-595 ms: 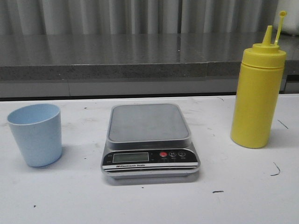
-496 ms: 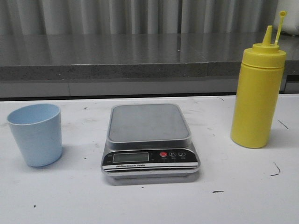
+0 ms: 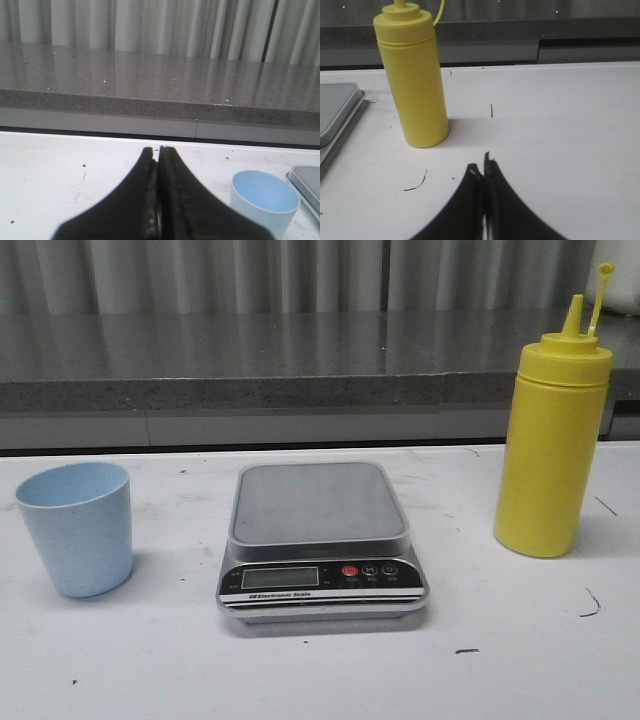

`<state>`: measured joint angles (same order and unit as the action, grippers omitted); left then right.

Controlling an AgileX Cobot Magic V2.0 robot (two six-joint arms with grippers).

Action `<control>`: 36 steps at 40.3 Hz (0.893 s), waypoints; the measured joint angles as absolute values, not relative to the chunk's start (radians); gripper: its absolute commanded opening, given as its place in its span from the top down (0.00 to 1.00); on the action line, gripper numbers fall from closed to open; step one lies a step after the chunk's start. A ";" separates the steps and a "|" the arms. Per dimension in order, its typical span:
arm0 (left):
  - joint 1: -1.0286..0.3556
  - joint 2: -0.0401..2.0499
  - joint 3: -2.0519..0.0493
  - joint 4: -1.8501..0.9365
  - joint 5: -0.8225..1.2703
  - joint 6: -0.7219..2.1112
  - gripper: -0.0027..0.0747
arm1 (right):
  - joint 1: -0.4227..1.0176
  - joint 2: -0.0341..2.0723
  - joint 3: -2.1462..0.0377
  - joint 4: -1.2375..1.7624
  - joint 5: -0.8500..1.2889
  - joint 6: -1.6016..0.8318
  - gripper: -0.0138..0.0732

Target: Pour seasoning into cup on scale with both arms

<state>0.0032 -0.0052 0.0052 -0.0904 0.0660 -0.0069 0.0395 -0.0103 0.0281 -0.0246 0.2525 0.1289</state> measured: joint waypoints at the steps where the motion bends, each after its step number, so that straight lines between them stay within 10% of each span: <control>1: 0.003 -0.005 0.005 -0.090 0.066 0.000 0.99 | 0.039 -0.010 0.028 -0.025 0.250 0.129 0.92; 36: 0.003 -0.005 0.003 -0.090 -0.142 0.000 0.99 | 0.039 -0.010 0.028 -0.025 0.061 0.129 0.92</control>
